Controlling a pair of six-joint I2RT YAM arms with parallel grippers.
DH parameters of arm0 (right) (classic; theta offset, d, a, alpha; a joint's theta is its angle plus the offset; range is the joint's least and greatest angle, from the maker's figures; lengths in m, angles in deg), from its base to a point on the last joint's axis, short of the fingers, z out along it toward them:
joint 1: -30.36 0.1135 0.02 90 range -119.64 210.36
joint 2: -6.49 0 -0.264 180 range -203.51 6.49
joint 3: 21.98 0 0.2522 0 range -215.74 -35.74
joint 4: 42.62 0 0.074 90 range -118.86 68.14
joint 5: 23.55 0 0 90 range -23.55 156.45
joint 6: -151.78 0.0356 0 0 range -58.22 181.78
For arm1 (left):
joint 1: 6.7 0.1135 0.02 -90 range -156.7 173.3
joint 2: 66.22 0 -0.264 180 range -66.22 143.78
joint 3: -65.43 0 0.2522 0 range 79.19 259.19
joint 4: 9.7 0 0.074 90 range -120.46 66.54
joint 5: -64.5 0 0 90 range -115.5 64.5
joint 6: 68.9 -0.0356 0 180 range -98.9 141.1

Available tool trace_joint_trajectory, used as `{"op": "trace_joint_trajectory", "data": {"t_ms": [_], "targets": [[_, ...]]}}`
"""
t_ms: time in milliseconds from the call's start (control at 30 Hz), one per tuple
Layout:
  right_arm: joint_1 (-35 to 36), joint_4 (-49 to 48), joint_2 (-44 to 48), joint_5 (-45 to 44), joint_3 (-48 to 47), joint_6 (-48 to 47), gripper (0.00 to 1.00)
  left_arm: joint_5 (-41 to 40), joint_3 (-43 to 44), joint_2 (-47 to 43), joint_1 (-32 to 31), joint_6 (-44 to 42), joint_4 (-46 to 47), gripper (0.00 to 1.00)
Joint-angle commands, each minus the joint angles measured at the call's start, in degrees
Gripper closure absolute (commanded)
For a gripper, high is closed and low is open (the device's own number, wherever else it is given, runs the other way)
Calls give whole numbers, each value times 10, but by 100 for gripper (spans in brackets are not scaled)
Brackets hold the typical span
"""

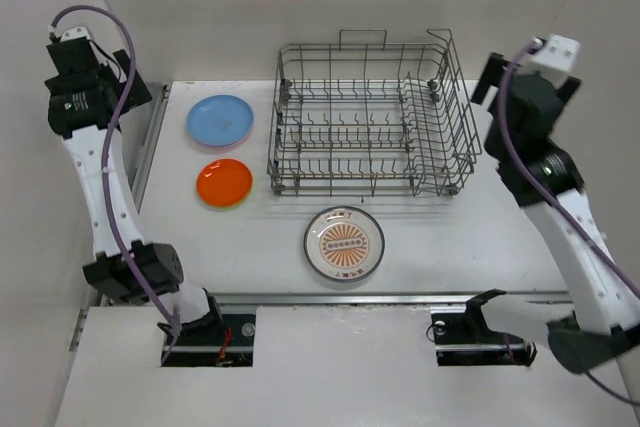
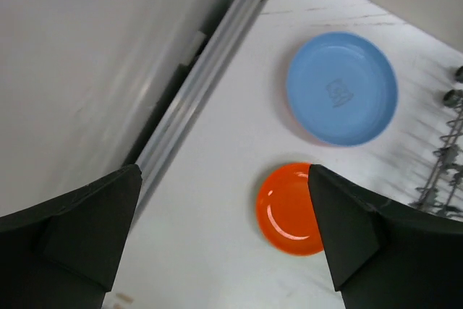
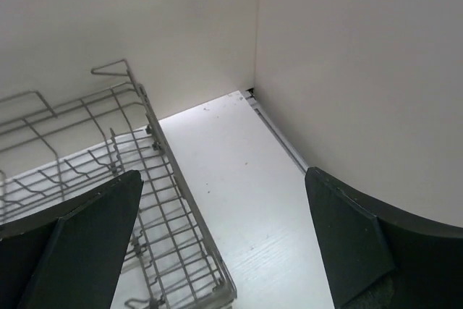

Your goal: Unload the plates from the dish rack

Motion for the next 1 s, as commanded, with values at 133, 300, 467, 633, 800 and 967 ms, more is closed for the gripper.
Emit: {"op": "trace_joint_trajectory", "data": {"t_ms": [133, 300, 467, 633, 800, 967], "targets": [[-7, 144, 175, 39, 53, 126, 0, -67, -46, -27, 27, -40, -173, 0], [-7, 260, 208, 110, -26, 182, 0, -61, -111, -90, 39, -45, -218, 0], [-7, 399, 240, 109, -51, 332, 0, -19, -207, -169, 39, -86, -206, 0], [-7, 491, 260, 162, -82, 357, 0, -19, -219, -187, 39, -86, -238, 0], [-7, 511, 315, 163, -87, 377, 0, -2, -238, -229, 39, -86, -243, 0], [-7, 518, 366, 212, -87, 389, 0, -2, -233, -242, 39, -81, -255, 0]]}}
